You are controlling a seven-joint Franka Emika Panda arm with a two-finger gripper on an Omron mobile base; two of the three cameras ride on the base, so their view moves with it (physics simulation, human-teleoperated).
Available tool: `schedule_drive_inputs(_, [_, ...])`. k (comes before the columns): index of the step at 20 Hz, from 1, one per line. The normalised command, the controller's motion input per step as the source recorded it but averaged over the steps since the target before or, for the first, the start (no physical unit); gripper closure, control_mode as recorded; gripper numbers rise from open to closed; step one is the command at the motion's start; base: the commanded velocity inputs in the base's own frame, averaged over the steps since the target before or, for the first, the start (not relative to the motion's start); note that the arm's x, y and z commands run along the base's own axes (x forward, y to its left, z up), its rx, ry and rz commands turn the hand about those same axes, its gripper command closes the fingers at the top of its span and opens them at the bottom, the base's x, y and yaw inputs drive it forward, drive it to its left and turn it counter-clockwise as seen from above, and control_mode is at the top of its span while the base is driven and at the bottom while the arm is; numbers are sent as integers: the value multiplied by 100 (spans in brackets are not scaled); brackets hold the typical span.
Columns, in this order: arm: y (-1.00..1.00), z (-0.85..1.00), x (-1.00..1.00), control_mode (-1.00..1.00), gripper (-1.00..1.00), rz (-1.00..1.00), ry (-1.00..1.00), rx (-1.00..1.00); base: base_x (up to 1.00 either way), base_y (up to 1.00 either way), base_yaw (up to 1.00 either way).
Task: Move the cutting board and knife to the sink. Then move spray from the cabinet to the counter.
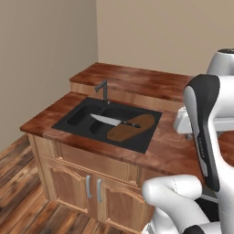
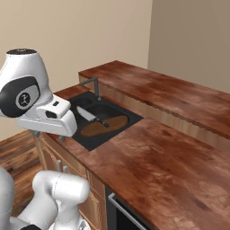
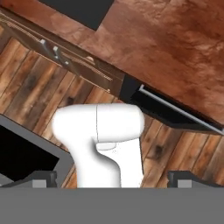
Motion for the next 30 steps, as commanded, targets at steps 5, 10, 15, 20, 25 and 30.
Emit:
schedule_drive_inputs(5, [16,-10,-6,-100,-100,15,8,-1,0,0,0])
schedule_drive_inputs(10, [6,0,0,100,-100,6,4,0,0,1,2])
schedule_drive_inputs(15, [0,0,0,100,-100,0,0,0,-48,-34,5])
schedule_drive_inputs(20, [0,0,0,100,-100,0,0,0,-96,-97,-19])
schedule_drive_inputs(25, [0,0,0,100,-100,0,0,0,-37,-78,-57])
schedule_drive_inputs(30, [0,0,0,100,-100,0,0,0,0,-12,-92])
